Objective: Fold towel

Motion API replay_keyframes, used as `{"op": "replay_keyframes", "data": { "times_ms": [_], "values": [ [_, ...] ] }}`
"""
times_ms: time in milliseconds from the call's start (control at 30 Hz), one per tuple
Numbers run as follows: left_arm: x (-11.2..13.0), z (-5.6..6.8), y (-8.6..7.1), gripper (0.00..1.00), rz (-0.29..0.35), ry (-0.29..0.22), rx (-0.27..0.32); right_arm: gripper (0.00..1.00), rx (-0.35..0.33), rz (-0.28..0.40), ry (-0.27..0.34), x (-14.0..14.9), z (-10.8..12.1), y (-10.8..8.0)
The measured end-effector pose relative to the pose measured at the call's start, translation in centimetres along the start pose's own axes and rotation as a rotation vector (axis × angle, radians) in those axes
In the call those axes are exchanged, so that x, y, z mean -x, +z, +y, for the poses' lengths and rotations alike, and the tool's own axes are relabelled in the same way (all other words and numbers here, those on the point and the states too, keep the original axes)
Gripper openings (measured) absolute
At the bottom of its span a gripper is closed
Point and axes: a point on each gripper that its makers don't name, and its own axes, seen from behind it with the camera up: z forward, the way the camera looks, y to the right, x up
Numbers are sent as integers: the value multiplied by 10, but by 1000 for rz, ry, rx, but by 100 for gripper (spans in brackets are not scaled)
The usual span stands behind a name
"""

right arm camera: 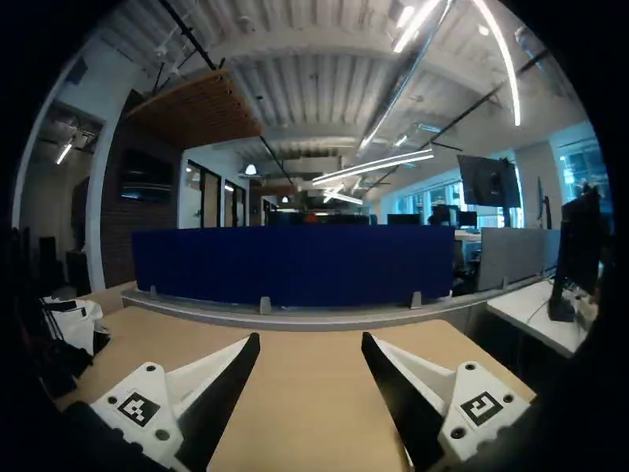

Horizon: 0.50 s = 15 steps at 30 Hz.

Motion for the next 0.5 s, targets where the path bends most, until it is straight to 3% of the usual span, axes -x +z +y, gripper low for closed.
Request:
{"op": "replay_keyframes", "data": {
  "times_ms": [267, 500],
  "values": [
    [33, -7, 0, 88, 25, 7, -15, 100, -12, -9, -5, 20, -4, 3],
    [58, -27, 5, 88, 45, -4, -38, 100, -14, 1, 9, 25, -6, 8]
  ]
}}
